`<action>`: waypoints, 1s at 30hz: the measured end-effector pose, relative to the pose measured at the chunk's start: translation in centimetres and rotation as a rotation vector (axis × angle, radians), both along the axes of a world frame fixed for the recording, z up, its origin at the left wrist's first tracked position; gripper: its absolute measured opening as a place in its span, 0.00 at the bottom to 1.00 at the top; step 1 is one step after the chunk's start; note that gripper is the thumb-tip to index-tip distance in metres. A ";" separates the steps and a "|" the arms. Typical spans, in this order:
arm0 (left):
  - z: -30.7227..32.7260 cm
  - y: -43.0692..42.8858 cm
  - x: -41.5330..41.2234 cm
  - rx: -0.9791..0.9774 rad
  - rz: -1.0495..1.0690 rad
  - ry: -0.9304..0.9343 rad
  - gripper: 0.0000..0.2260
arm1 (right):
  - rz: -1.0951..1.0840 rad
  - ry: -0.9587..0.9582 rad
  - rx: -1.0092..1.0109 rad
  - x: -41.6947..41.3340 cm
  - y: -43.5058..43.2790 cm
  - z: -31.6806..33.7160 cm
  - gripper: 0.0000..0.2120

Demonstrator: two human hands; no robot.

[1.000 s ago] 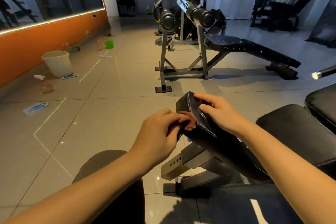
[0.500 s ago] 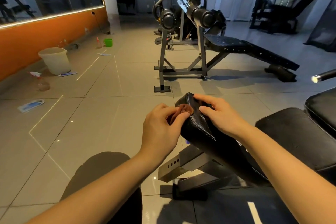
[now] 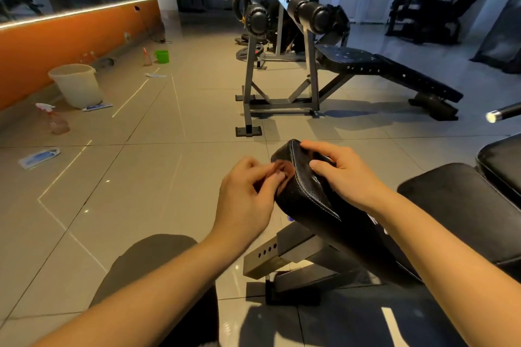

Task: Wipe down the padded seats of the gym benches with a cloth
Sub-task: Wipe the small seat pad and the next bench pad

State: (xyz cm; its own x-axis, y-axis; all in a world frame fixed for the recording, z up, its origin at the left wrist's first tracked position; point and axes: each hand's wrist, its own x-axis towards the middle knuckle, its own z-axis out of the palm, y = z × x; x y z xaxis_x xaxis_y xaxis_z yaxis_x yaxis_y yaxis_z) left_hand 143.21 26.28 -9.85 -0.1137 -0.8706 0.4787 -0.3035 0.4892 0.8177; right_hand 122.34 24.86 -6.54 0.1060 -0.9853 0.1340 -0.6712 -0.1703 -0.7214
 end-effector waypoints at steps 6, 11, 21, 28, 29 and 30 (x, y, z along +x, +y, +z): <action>0.8 -0.6 0.0 -0.020 -0.063 -0.061 0.07 | -0.004 -0.005 0.008 0.3 0.3 0.0 0.22; 2.7 -4.0 -0.9 0.055 0.020 -0.173 0.07 | -0.002 -0.020 0.003 0.6 0.3 0.3 0.26; 7.2 -9.4 0.0 0.644 0.001 0.063 0.11 | -0.066 -0.068 -0.008 0.3 1.5 2.3 0.18; 12.4 -6.6 1.4 0.805 -0.190 0.174 0.14 | 0.093 0.212 -0.413 4.4 4.8 6.7 0.29; 13.0 -5.9 1.4 0.816 -0.232 0.153 0.13 | 0.088 0.269 -0.436 4.7 5.1 7.1 0.29; 13.4 -5.2 1.3 0.827 -0.271 0.131 0.12 | 0.065 0.315 -0.460 4.8 5.3 7.4 0.28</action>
